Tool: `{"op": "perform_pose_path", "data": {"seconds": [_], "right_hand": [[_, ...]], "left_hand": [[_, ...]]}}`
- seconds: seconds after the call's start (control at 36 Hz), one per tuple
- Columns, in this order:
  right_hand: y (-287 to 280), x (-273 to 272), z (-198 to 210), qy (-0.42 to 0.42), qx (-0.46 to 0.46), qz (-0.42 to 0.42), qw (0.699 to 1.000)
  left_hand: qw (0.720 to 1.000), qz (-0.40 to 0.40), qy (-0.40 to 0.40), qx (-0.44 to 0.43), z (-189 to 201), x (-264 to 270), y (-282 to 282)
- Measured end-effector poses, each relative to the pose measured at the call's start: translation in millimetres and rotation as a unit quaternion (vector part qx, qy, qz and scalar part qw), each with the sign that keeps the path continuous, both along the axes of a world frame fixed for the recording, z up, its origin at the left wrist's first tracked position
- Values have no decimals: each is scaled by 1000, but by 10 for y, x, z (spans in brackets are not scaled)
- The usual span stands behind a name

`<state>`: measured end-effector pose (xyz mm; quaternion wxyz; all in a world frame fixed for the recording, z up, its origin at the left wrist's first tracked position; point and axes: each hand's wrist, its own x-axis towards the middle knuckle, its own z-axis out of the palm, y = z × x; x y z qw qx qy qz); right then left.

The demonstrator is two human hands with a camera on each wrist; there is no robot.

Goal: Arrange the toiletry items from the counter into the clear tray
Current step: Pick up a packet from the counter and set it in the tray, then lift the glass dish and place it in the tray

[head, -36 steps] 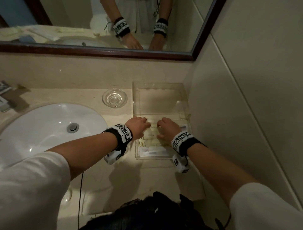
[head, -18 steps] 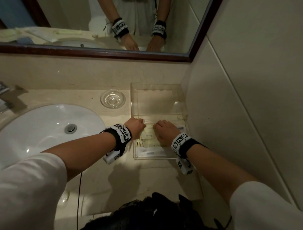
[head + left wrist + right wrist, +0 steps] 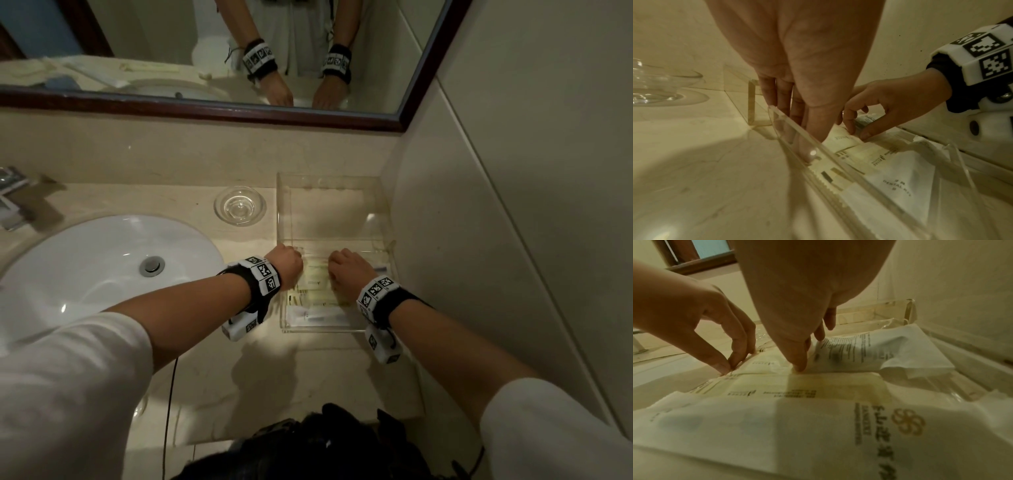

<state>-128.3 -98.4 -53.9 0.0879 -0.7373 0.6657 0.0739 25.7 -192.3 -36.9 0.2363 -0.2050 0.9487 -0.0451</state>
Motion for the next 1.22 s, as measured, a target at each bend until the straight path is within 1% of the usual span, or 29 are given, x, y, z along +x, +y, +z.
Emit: {"op": "perform_pose_path", "data": {"seconds": [0.19,0.47,0.61,0.81,0.97,1.03,1.08,1.22], "right_hand": [[1,35,-25,-1,-7,-8,1000],[-30,49,15,1,14,-3,1000],[2,74,24,-21,5,-5,1000],[30,126,70,-9,21,-16,1000],[13,136,149,-29,17,-36,999],[-2,159,173,-37,-2,-46,998],[-21,193,193,-49,-18,-56,997],[-130,285,251,-95,-61,-77,991]], "left_hand": [[1000,-15,14,3,-67,84,-29],[998,-48,35,9,-84,178,-58],[996,-59,64,12,-126,252,-52],[991,-61,106,43,-186,354,-92],[985,-86,132,64,-220,493,-126],[982,-90,146,80,-220,528,-135],[974,-96,176,109,-214,546,-149],[953,-60,211,210,-127,570,-185]]}}
